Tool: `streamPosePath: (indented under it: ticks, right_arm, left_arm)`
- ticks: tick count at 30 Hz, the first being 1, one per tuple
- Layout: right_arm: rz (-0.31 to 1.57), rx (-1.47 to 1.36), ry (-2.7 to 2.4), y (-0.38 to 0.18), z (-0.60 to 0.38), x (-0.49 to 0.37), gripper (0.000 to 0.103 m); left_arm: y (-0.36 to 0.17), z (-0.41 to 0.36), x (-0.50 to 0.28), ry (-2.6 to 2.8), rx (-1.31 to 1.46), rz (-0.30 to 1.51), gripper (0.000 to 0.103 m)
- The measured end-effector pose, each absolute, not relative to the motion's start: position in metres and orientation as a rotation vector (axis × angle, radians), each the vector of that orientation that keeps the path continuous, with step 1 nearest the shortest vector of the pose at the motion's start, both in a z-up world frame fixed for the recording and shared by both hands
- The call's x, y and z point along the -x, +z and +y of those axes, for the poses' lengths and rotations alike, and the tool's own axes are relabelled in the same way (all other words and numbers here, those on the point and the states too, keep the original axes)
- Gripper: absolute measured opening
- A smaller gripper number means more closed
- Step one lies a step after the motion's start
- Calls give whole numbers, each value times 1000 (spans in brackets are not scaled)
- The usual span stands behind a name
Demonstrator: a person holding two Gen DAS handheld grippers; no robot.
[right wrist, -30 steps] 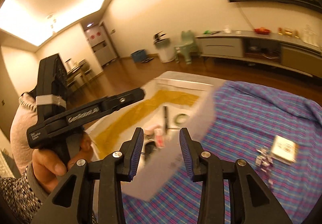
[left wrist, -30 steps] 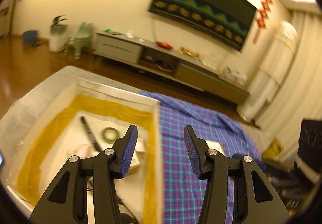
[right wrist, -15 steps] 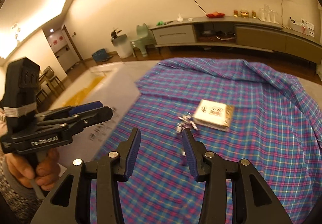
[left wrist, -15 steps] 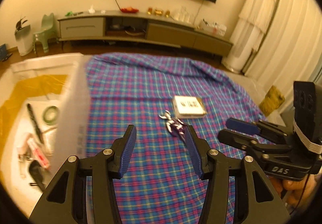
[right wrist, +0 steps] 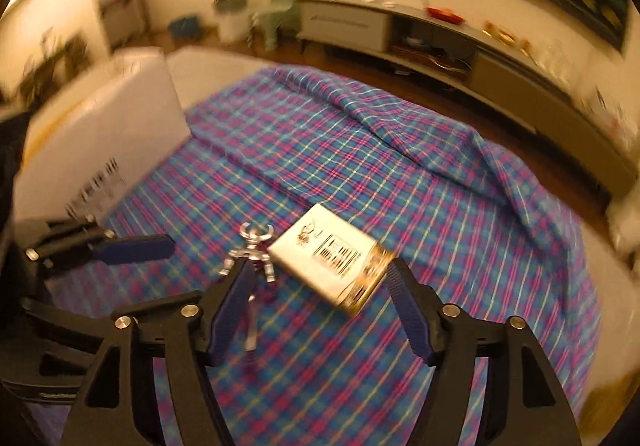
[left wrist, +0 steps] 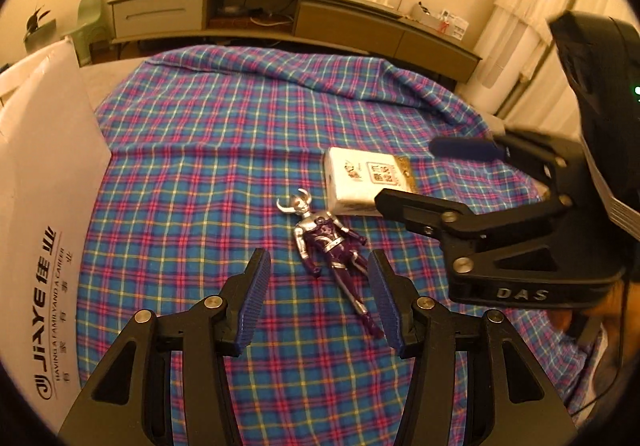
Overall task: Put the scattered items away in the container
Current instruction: 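Move both open tools over the figurine and tissue pack on the cloth, then grasp the purple figurine with the left tool while the right tool grasps the white tissue pack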
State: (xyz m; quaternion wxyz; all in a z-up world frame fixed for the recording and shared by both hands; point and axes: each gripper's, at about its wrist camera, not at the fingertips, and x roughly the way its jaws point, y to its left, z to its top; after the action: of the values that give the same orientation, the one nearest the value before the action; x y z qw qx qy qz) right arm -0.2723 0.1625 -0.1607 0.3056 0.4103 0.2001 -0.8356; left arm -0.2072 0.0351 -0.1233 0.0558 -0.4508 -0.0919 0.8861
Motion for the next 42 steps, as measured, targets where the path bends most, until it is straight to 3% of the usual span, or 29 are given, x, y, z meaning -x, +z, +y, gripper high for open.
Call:
streamPosePath:
  ticks: [4,8,9,11,13,18,20,21,22,25,27,29,31,32,38,42]
  right_arm:
    - [748,-1036,-2081,-176,146,281,78]
    - [818,-1030,-1998,-196,139,287,77]
    - [785,-1033,-2020,-194,143,289,63]
    - [666,-1059,-2071,-186,159,292,52]
    - [522,-1072,-2123,-175,181,289,33]
    - [224,-1161,-2172,-171,226,274,22]
    - [178,-1202,-2168,-179,230,269,18]
    - [168,-1218,-2171,-183,230,268,13]
    - [156,-1226,-2176,-183,229,269,12]
    - [142,-1233,-2182,-175,225,269,12]
    - [207,-1207,-2202,-170,219,266,14]
    - [284,-1161,-2235,-166,212,263,29]
    - [338,-1110,-2246,-164,204,259,73]
    - [371,-1085,-2248,-165,199,257,80]
    - [733,-1022,-2198,-186,157,271,81]
    - [737,-1068,-2177,-204,154,291,76]
  left_arm:
    - [-124,29,209,2723,1353,-316,54]
    - [-124,31,215,2683,1322,-359,54]
    - [-124,33,217,2680,1316,-363,54]
    - [-126,37,221,2668,1309,-375,54]
    - [-130,43,224,2652,1322,-379,56]
    - [-147,62,227,2711,1382,-245,64]
    - [-150,71,226,2766,1391,-85,65]
    - [-151,73,225,2776,1410,-9,62]
    - [-151,72,224,2776,1415,12,50]
    - [-148,57,225,2739,1454,-75,49]
    - [-146,44,224,2728,1461,-154,48]
    - [-145,36,222,2720,1465,-181,48]
    - [-145,32,220,2704,1468,-209,48]
    - [-144,30,218,2697,1465,-220,48]
    - [-133,32,214,2691,1434,-238,48]
    - [-127,32,210,2687,1426,-247,48]
